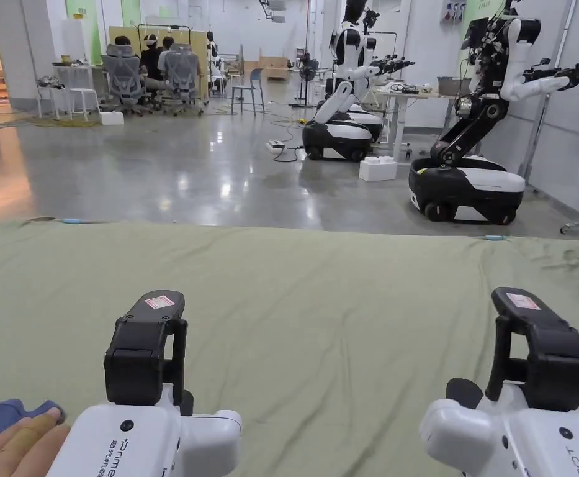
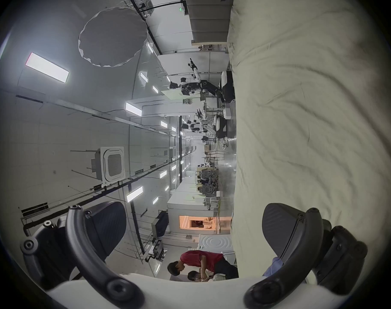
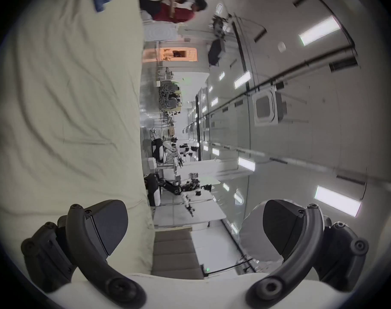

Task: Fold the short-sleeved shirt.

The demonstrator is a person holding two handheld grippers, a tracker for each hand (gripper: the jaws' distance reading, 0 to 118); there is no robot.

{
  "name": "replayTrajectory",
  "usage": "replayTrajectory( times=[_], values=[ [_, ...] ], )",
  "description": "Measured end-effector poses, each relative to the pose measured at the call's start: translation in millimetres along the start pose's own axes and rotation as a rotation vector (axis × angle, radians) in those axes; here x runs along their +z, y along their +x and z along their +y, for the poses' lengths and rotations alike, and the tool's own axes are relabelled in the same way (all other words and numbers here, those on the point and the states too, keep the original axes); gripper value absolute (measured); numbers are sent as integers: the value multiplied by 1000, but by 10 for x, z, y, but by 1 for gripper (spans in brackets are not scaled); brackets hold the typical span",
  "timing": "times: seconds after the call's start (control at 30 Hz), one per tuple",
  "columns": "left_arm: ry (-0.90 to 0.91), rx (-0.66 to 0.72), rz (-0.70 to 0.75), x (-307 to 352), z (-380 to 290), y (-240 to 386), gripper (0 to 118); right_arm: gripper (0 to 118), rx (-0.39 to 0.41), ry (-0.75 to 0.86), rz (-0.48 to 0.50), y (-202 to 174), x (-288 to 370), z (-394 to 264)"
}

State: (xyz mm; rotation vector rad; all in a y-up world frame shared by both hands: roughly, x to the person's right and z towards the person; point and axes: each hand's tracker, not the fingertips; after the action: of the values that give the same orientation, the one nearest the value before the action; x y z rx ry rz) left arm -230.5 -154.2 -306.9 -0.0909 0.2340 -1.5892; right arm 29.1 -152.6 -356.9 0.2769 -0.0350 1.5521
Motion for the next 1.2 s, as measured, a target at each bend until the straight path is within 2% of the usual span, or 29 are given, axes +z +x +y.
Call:
replayTrajectory(
  times=[0.13, 0.2, 0.27, 0.37, 0.47, 0.53, 0.57, 0.63, 0.7, 0.73, 0.83, 0.93, 0.97, 1.07, 1.2],
  values=[
    [-15, 69, 44, -14, -12, -87, 118, 118, -117, 5, -17, 109, -15, 36],
    [-27, 186, 46, -18, -29, -192, 118, 118, -227, 2, -55, 190, -13, 53],
    [-33, 430, -30, -23, -80, -381, 118, 118, -435, -20, -65, 427, 22, 45],
    [-4, 919, -117, -15, -238, -640, 118, 118, -753, -65, -95, 639, 76, 4],
    [55, 1382, -161, -44, -500, -799, 118, 118, -1069, -87, -141, 692, 63, -207],
    [111, 1609, -142, -62, -634, -822, 118, 118, -1260, -119, -139, 701, 69, -296],
    [103, 1652, -84, -68, -650, -829, 118, 118, -1327, -144, -133, 704, 66, -336],
    [5, 1574, 114, -47, -578, -850, 118, 118, -1392, -188, -97, 687, 44, -396],
    [34, 1502, 169, -32, -554, -826, 118, 118, -1427, -176, -78, 624, 30, -386],
    [46, 1511, 172, -11, -559, -820, 118, 118, -1448, -165, -66, 600, 32, -395],
    [96, 1678, 68, -17, -513, -782, 118, 118, -1459, -178, -55, 546, 17, -324],
    [71, 1814, -35, -74, -499, -736, 118, 118, -1476, -183, -39, 521, 3, -287],
    [41, 1813, -34, -85, -490, -721, 118, 118, -1486, -180, -33, 519, 5, -288],
    [15, 1721, 41, -61, -451, -707, 118, 118, -1512, -159, -28, 526, 39, -319],
    [14, 1566, 57, 1, -431, -736, 118, 118, -1500, -149, -14, 524, 39, -348]
  ],
)
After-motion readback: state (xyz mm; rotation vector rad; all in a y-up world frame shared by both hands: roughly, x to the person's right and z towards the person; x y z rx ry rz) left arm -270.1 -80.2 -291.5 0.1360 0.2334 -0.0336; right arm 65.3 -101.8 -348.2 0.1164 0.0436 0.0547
